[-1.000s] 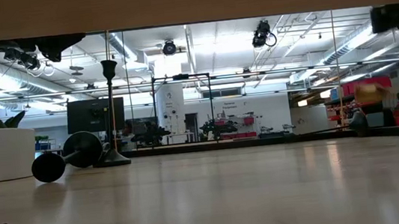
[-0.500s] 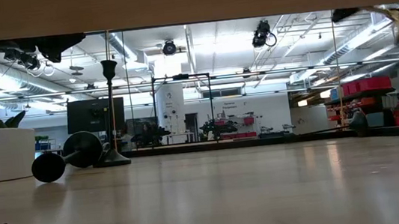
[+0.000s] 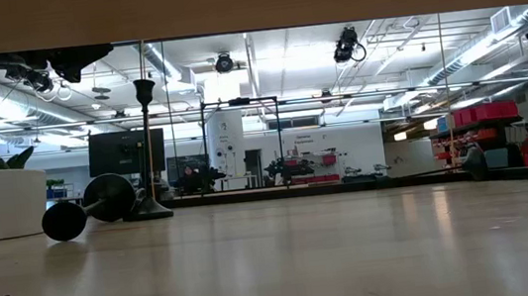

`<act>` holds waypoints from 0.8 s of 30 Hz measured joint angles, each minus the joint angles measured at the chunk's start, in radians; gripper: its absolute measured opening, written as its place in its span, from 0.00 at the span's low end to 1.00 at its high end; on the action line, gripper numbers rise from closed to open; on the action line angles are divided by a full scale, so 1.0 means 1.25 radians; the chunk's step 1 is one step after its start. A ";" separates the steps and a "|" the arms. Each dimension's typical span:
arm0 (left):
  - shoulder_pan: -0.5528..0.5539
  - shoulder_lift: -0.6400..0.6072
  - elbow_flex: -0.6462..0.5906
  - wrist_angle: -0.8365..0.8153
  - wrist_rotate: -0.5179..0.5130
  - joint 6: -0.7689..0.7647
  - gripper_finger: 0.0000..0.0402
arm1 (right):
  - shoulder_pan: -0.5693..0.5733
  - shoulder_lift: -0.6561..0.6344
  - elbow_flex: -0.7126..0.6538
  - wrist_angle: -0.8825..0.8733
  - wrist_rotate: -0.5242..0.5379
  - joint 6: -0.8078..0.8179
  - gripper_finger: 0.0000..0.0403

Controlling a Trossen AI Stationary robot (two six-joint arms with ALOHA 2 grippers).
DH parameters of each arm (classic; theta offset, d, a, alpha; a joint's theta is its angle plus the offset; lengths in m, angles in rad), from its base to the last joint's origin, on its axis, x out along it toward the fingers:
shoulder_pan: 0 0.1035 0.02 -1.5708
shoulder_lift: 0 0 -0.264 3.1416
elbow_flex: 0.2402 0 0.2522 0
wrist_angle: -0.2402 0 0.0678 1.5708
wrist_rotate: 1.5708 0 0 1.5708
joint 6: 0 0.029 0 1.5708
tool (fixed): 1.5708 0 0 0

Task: Pick & Place candle stick holders
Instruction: Put the right yellow candlestick on the shelf

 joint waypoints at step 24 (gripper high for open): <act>0.000 0.000 0.000 0.000 0.000 -0.001 0.53 | 0.034 0.406 -0.042 0.965 -0.438 -0.457 0.01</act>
